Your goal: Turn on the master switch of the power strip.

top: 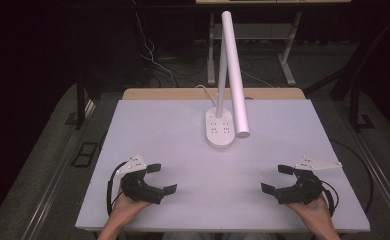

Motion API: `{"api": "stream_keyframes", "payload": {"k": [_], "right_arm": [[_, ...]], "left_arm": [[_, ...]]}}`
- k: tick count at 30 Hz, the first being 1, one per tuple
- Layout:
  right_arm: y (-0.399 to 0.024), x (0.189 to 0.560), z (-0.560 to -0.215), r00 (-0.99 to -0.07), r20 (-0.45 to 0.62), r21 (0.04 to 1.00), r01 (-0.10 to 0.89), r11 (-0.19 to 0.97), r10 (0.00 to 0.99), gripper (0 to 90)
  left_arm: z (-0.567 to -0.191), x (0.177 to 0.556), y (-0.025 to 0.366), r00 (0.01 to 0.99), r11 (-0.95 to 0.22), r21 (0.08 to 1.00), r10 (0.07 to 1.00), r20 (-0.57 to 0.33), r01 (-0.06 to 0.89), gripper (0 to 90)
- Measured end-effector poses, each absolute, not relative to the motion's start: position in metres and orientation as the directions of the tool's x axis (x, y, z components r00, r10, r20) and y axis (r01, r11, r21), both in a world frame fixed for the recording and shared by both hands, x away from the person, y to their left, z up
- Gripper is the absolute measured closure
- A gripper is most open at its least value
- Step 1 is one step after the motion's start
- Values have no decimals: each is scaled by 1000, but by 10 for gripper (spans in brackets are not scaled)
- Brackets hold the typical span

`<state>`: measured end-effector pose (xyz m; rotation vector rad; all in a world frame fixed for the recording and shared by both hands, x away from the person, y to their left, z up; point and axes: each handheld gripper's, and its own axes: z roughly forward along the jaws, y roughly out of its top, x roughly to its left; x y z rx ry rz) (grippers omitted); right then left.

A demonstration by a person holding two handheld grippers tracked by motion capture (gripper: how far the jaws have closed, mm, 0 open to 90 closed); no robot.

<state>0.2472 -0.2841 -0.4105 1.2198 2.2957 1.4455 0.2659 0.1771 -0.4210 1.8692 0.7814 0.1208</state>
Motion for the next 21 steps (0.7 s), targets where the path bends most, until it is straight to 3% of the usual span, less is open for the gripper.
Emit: {"api": "stream_keyframes", "payload": {"k": [21], "right_arm": [[-283,248,-416,-656,279,787,575,224,701,1]], "left_arm": [[-414,268,179,789,-247,859,561,-251,449,0]]}}
